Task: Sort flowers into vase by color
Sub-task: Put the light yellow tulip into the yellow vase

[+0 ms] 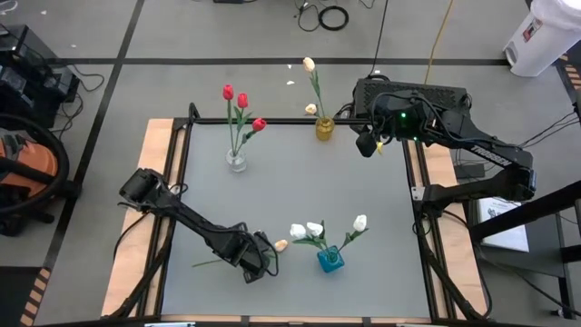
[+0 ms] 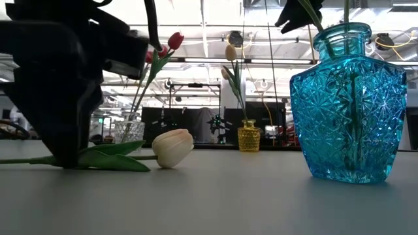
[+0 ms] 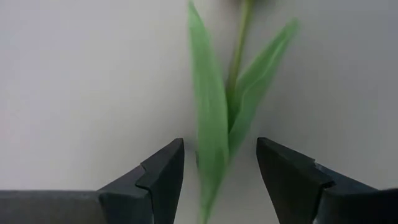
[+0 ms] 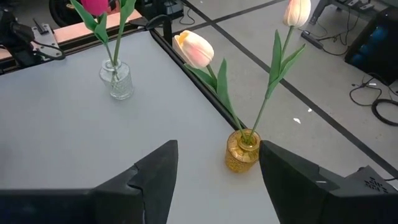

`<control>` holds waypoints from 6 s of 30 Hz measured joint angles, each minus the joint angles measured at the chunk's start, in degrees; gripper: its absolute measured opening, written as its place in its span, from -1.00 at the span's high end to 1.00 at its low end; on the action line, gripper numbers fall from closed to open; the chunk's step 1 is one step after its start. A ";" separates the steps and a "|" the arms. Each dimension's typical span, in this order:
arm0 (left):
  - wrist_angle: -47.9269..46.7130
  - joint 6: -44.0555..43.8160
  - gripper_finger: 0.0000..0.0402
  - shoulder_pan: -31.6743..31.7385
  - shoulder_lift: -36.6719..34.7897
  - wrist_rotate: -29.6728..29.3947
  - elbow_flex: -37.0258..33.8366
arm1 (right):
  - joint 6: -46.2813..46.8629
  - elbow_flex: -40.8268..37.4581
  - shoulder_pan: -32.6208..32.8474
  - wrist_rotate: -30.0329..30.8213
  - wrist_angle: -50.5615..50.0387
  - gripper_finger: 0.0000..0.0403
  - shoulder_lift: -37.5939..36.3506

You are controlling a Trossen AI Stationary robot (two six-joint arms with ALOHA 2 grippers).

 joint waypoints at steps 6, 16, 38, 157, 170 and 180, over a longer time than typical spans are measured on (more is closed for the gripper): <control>0.25 -0.09 -0.03 0.00 0.02 -1.91 0.00 | 0.00 0.00 0.00 0.00 0.00 -0.08 0.01; 1.67 -1.58 0.22 0.09 1.38 0.03 0.15 | 0.04 0.00 0.00 0.00 -0.04 -0.08 0.01; 1.92 -1.51 0.95 0.09 1.43 2.40 0.20 | 0.02 0.00 0.00 0.00 -0.02 -0.08 0.01; 53.27 42.15 0.96 37.88 -26.79 10.66 11.23 | 13.11 0.00 13.49 -14.75 54.94 -0.08 9.63; 55.71 40.65 0.96 37.88 -24.92 10.90 11.23 | 13.97 0.00 13.49 -14.74 54.32 -0.08 9.60; 56.81 39.61 0.96 37.47 -24.94 11.57 11.23 | 14.28 0.00 13.49 -14.71 53.05 -0.08 9.60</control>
